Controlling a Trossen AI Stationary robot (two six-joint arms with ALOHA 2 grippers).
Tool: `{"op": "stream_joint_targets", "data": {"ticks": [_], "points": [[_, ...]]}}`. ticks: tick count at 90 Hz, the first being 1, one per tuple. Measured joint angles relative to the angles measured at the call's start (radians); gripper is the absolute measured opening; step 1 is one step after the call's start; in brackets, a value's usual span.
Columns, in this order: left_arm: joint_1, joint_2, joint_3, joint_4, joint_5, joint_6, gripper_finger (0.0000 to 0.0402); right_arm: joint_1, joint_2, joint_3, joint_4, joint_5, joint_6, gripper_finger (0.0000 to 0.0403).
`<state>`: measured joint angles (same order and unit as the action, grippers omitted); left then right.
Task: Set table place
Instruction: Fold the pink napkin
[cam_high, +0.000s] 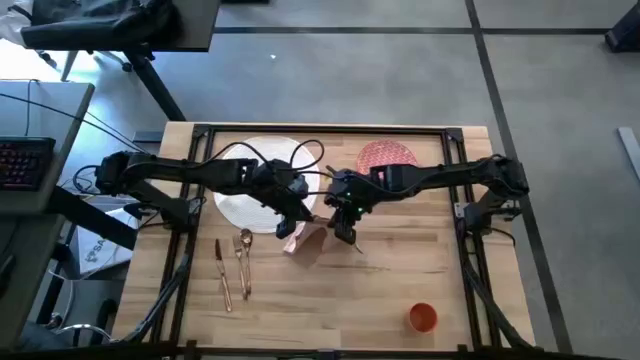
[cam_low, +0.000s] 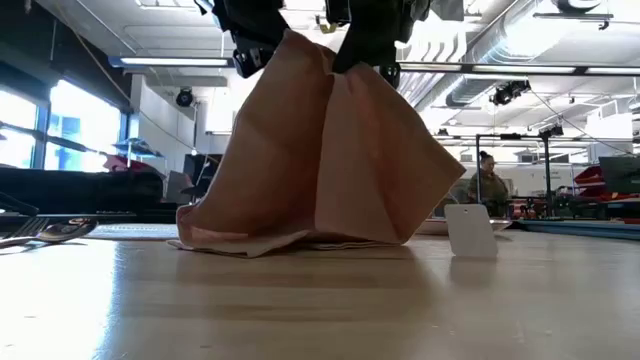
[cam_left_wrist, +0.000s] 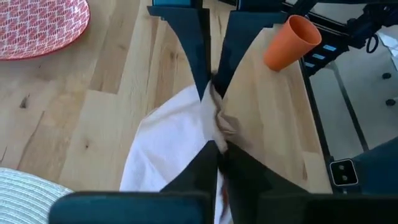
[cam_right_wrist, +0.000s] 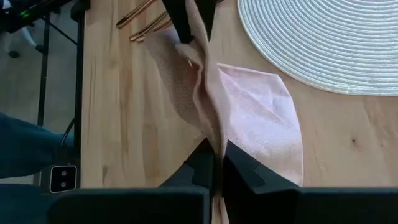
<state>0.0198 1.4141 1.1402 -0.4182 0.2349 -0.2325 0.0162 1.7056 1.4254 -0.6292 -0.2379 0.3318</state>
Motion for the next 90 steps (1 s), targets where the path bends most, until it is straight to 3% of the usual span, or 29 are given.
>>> {"op": "stream_joint_targets", "data": {"ticks": [27,64,90], "points": [[0.0,-0.001,0.0,0.03,0.091,0.0,0.0,0.019,0.0,0.0,-0.03,0.024,-0.141,0.0009],[0.002,0.001,0.0,0.032,0.034,0.0,0.0,0.01,-0.043,0.072,-0.149,0.073,-0.206,0.0156],[0.014,0.001,0.0,0.061,0.011,-0.024,0.0,0.025,-0.006,0.05,0.041,0.078,-0.147,0.0178]]}}
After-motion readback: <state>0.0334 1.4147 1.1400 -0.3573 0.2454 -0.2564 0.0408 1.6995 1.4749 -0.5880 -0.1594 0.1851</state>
